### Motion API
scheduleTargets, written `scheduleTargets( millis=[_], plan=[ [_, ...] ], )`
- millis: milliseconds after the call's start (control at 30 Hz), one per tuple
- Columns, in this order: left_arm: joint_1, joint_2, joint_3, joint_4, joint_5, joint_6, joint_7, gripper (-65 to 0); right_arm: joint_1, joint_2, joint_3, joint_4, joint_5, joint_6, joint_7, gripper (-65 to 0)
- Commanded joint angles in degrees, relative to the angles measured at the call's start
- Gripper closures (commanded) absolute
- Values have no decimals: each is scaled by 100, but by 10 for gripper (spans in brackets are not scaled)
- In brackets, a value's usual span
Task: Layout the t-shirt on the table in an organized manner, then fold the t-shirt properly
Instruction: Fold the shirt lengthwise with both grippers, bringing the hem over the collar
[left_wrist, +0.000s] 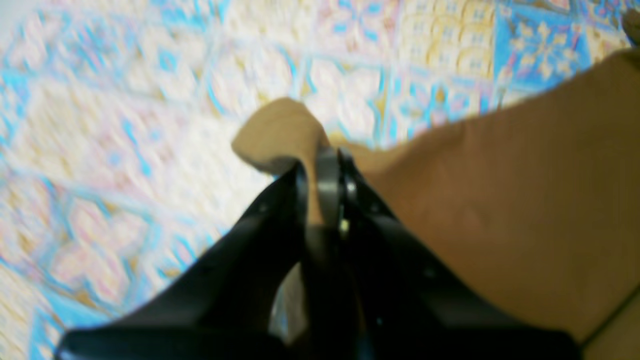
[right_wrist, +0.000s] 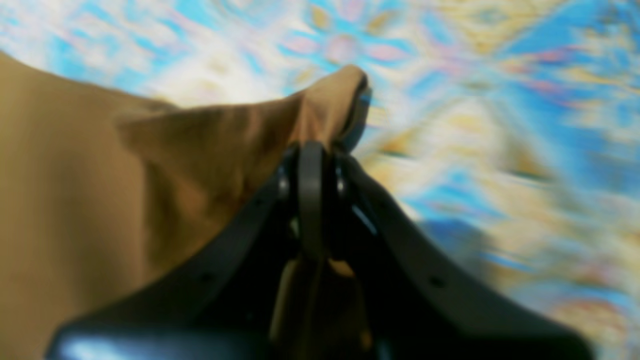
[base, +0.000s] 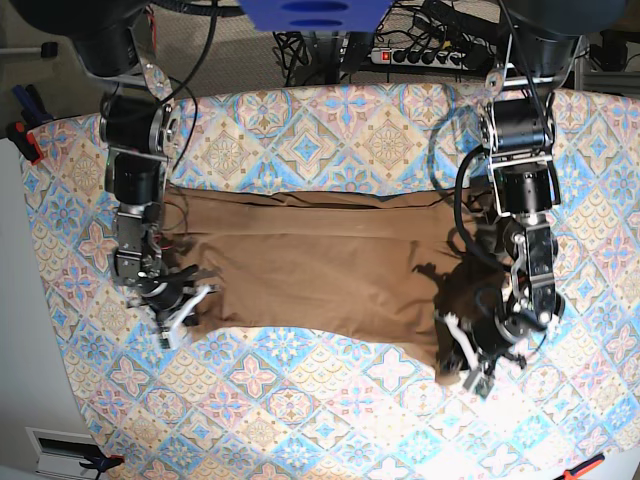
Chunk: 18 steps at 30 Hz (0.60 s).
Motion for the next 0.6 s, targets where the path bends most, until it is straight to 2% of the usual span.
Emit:
scheduleTargets(
  millis=[0,100,233,333,567],
  plan=[
    [-225,-48,-11,119,-104,12,-175,0,66,79,30,403,126,49,130,0],
    [-278,-21,7,119,151,12,-175,0,-461,70,189,1212,126,49,-160,0],
    [-251,-12,323,119,678,12,-175,0,-602,70,619,2258,126,49,-468,0],
    [-84,-12,367,294,766,12,-193,0,-743,70,690,2742,126,49,-661,0],
    [285,-48,358,892,775,12,-193,0,-1314,44,699,3489,143,49,-696,0]
  ],
)
